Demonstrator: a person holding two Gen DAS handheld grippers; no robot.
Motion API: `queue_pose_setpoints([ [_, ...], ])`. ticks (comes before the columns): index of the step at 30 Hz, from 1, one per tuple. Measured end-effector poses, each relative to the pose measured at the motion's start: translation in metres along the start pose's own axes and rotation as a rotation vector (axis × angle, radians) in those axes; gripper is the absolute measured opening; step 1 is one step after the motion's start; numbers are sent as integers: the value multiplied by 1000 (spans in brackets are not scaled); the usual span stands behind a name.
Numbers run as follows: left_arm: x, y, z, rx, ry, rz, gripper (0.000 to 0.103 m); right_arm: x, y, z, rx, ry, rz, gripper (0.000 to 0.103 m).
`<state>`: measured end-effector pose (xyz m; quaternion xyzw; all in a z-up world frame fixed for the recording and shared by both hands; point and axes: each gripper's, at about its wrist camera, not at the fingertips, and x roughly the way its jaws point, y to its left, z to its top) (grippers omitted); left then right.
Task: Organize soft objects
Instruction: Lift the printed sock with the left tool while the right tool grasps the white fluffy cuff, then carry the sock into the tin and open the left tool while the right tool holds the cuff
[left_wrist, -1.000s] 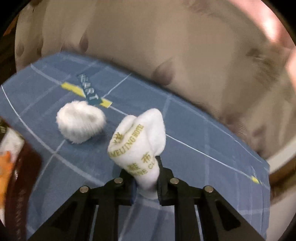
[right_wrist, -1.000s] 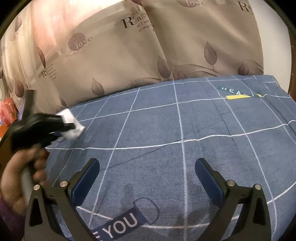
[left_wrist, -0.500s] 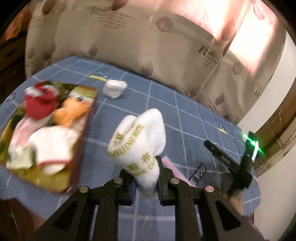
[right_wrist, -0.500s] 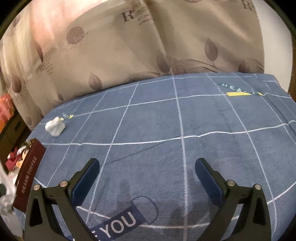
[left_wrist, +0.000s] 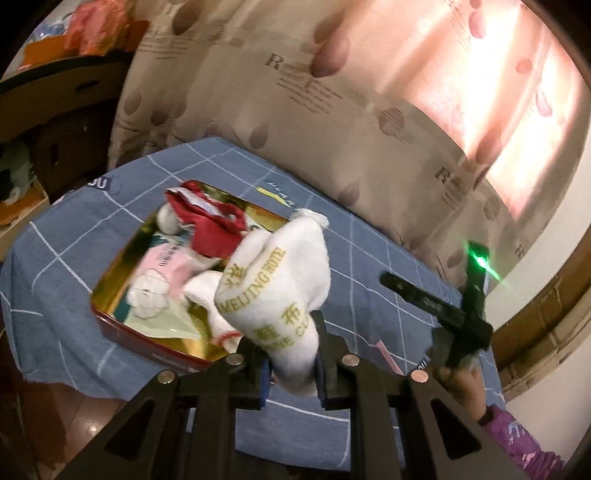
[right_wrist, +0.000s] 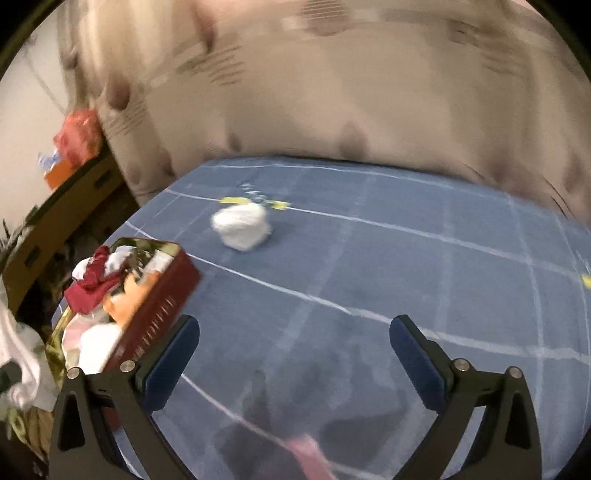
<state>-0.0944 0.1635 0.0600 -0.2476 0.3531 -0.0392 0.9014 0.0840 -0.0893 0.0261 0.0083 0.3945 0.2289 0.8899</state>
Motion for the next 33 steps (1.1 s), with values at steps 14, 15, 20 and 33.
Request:
queue_pose_setpoints([
  [14,10,31,6,-15,1,59,20,95,45,55,19,4,-5,103],
  [15,10,34,7,-19,3,62,20,100,45,57,21,3,-15,103],
  [20,15,39,8,-22,12,68,20,128,42,69,55,29,4,103],
  [33,14,37,8,2,-7,102,20,74,24,36,-13,21,38,41],
])
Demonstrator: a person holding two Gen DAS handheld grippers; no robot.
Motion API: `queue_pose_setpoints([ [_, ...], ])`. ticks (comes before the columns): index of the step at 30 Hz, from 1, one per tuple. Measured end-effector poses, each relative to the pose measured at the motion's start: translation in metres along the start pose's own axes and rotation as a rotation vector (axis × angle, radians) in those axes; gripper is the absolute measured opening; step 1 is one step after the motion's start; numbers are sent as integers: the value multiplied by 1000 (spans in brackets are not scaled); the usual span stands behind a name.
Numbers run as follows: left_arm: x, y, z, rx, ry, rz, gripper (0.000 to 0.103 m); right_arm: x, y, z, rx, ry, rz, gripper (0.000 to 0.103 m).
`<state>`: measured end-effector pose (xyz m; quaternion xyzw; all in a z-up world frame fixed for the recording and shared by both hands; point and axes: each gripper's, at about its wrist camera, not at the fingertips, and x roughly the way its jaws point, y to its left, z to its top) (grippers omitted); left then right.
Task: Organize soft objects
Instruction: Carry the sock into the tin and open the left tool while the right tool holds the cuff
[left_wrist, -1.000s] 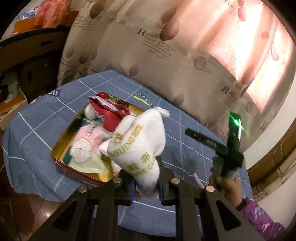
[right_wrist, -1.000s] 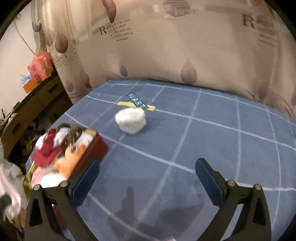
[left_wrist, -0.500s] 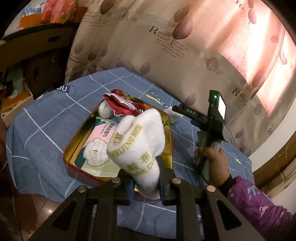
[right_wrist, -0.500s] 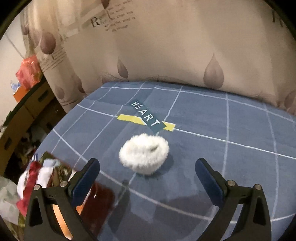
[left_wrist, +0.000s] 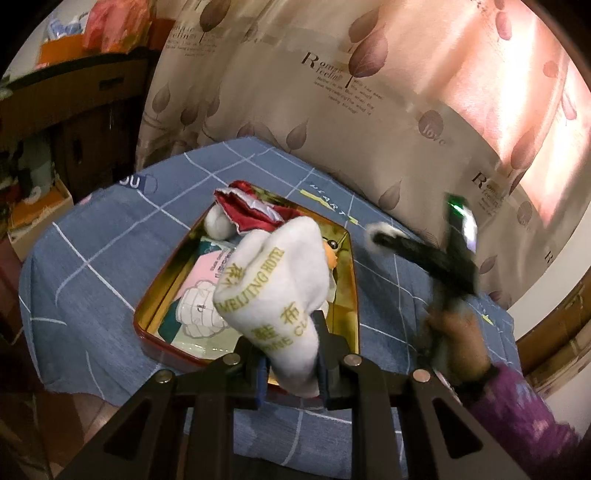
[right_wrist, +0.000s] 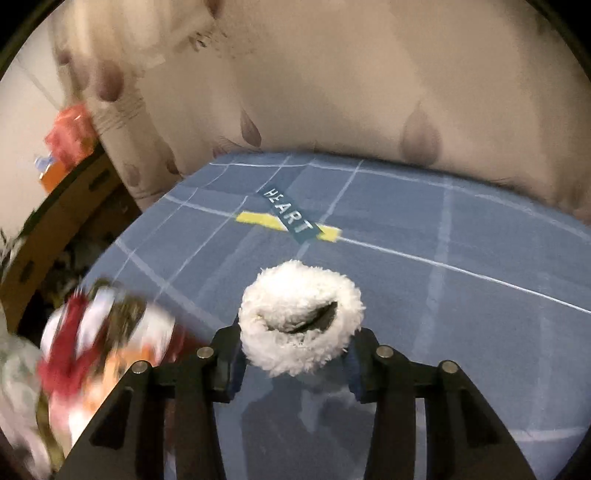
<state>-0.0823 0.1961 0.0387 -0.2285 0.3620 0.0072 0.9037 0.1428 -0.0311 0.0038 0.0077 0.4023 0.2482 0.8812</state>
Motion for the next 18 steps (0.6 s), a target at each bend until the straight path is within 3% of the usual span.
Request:
queue_pose_setpoints([
  [6,-11,-3,2,24,-26,18,20,-81,-15,-88,-37,-12,-87,41],
  [10,-21,-7,6,68,-65,52,20,-101,-30,-125,-19,4,-150,41],
  [13,-20,-8,5,93,-76,61,20,-108,-36,-136,-24,-2,-173,41],
  [18,-3,-13,4,128,-44,12,21,-110,-40,-137,-8,-17,-172,41],
])
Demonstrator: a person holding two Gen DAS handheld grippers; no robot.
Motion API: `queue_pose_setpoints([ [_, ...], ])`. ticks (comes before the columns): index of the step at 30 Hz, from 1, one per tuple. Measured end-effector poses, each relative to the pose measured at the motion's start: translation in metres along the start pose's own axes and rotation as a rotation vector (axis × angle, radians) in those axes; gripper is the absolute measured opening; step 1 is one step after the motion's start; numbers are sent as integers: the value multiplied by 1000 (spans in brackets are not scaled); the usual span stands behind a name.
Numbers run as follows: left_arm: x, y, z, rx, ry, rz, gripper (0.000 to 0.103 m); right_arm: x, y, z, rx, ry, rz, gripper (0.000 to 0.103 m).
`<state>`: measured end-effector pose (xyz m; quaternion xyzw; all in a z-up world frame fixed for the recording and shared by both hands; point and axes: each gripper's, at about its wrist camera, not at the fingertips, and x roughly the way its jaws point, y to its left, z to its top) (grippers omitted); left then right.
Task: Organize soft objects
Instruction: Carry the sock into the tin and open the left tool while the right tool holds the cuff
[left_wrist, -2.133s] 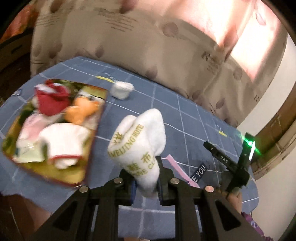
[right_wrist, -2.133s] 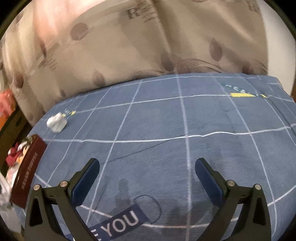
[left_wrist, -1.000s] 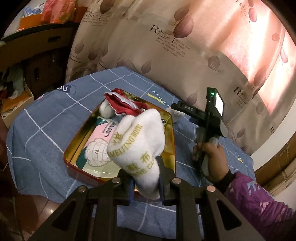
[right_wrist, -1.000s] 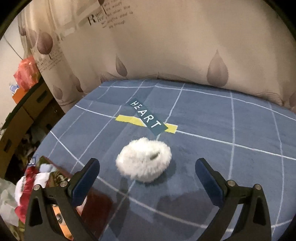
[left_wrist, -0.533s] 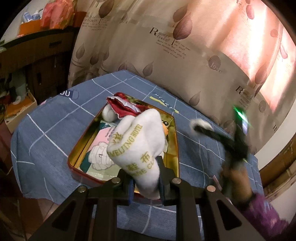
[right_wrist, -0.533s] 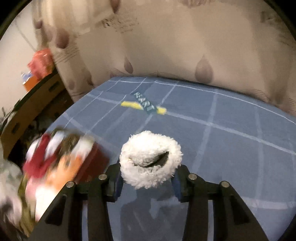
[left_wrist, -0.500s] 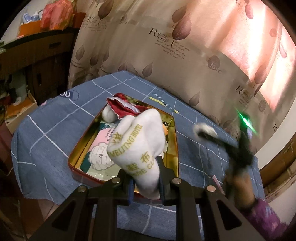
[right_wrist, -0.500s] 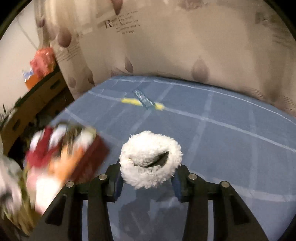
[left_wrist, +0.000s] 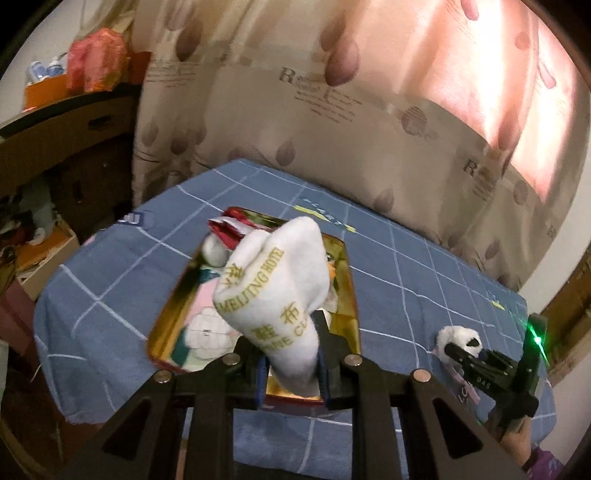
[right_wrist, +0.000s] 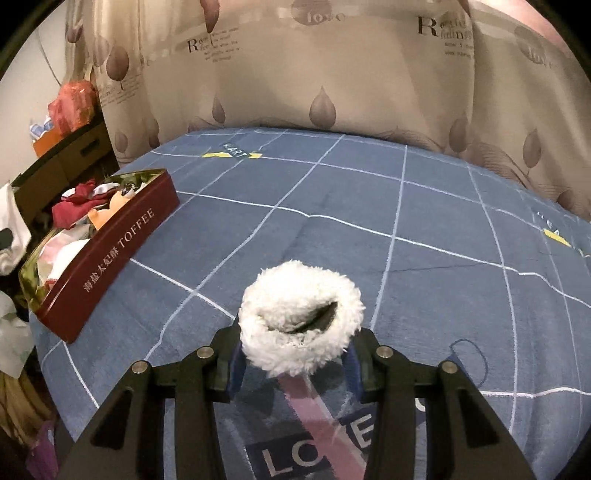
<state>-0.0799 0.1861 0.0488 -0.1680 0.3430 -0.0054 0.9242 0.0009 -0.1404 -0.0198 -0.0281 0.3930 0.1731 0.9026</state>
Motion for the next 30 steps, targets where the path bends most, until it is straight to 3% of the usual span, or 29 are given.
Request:
queue_pose_setpoints([
  [6,31,-6,7,27,89,-77,21,1,-4,-1,18,6,-2,41],
  [13,62,-26,16,133,153,-68,21,1,-4,-1,24,6,5,41],
  [21,86,-27,20,122,197,-88,22,3,-4,-1,24,15,14,42],
  [30,98,-23,16,118,224,-51,39,4,-3,-1,21,23,19,43],
])
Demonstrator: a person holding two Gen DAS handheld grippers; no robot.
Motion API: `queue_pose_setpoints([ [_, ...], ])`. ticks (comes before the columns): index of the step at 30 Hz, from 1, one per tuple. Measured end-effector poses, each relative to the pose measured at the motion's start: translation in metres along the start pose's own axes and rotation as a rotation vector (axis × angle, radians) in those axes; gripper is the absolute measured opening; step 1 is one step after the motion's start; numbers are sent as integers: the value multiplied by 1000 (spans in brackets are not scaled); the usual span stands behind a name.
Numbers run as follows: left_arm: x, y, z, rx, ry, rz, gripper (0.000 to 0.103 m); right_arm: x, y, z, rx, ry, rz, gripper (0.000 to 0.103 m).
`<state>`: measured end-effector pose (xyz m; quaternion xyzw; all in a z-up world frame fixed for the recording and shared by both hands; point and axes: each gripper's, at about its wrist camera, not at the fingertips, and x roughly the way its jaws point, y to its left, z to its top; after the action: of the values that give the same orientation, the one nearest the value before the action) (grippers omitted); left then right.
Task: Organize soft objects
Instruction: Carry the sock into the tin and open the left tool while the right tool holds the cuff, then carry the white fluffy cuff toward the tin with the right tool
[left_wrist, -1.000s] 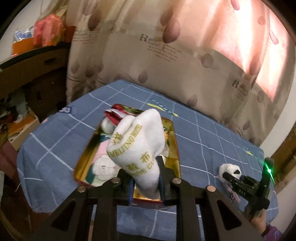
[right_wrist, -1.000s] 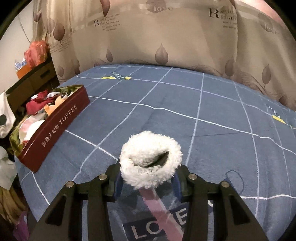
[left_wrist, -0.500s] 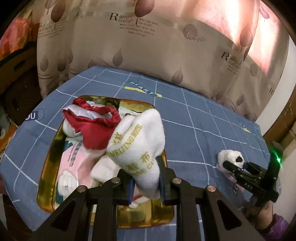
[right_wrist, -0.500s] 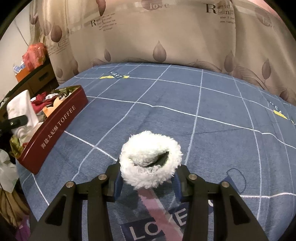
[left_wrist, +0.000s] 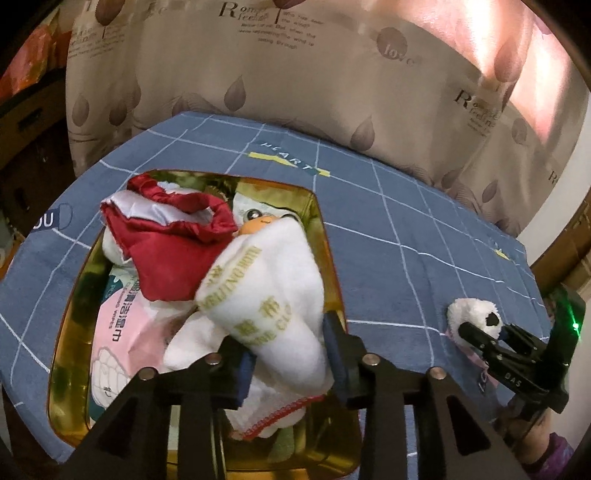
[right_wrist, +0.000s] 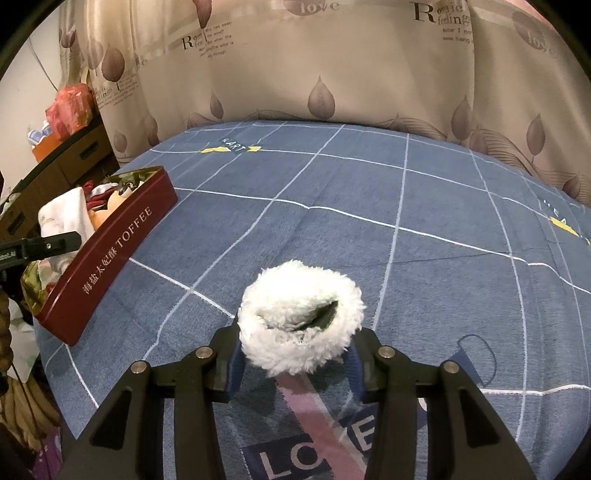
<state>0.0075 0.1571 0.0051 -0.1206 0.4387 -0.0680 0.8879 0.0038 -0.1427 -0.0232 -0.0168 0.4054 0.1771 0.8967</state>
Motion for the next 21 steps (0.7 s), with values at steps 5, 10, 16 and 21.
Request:
queue_pose_setpoints([
  [5,-1,-5,0,29,-7,73,51,1,0,0,-1,5,-2,43],
  [10,-9,-18,0,86,-42,178,59,2,0,0,-2,10,-4,44],
  [16,-22,-27,1,120,-85,245,61,3,-1,-1,-5,14,-5,44],
  [21,-27,-31,2,116,-93,239,61,4,-1,-1,-7,18,-8,46],
])
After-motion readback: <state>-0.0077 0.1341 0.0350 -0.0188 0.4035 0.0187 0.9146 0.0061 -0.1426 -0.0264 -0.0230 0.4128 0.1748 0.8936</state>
